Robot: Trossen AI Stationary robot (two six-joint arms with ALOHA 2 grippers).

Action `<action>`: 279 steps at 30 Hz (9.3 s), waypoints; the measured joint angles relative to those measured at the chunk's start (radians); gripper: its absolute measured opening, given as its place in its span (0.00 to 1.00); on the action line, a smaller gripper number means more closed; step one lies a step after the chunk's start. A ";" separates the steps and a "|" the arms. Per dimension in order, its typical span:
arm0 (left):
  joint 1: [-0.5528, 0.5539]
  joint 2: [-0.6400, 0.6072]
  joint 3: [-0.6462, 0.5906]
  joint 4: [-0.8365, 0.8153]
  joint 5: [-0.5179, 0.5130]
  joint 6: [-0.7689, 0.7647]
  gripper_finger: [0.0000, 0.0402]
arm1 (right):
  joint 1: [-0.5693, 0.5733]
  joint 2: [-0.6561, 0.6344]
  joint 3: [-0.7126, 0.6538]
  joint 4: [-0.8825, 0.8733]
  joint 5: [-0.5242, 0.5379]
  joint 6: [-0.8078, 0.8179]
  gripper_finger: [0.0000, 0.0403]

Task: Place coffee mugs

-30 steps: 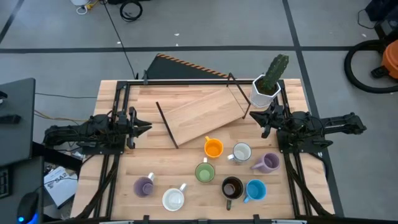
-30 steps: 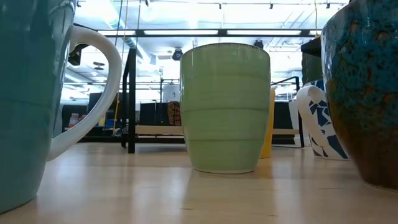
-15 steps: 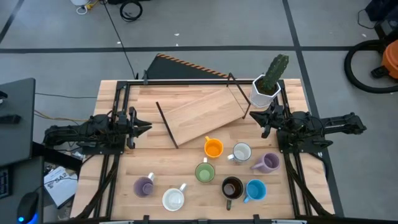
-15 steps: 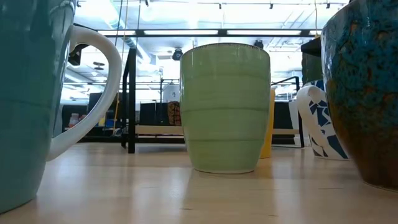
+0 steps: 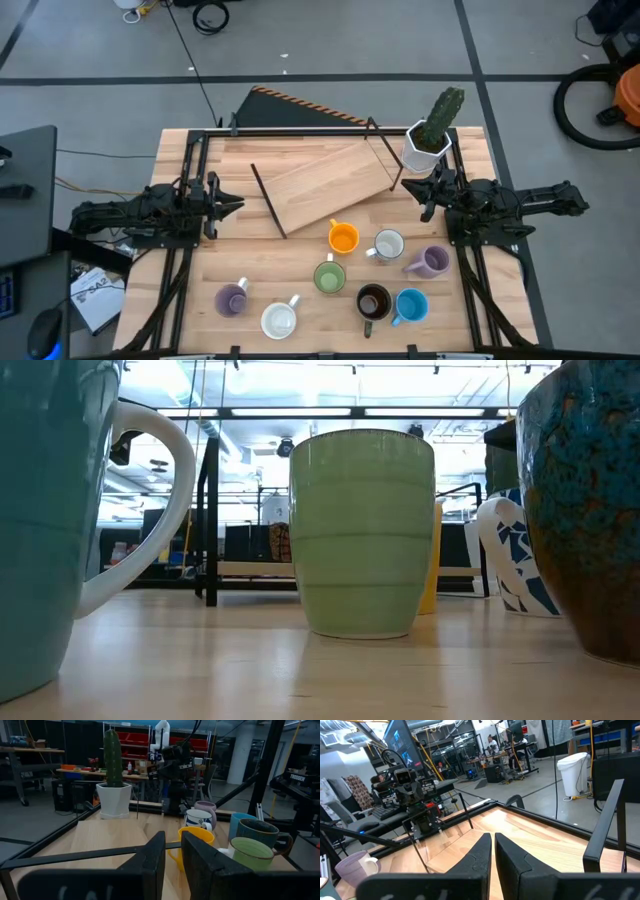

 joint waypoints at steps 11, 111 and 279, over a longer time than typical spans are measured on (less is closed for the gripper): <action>0.000 0.000 0.000 0.000 0.000 0.000 0.17 | 0.000 0.000 0.000 0.000 0.000 0.000 0.07; 0.001 0.000 0.000 0.178 -0.304 0.101 0.17 | 0.199 1.847 1.548 -1.276 -0.340 -0.287 0.18; 0.001 0.000 0.001 0.193 -0.311 0.185 0.17 | 0.069 1.591 1.270 -1.473 -0.537 0.128 0.47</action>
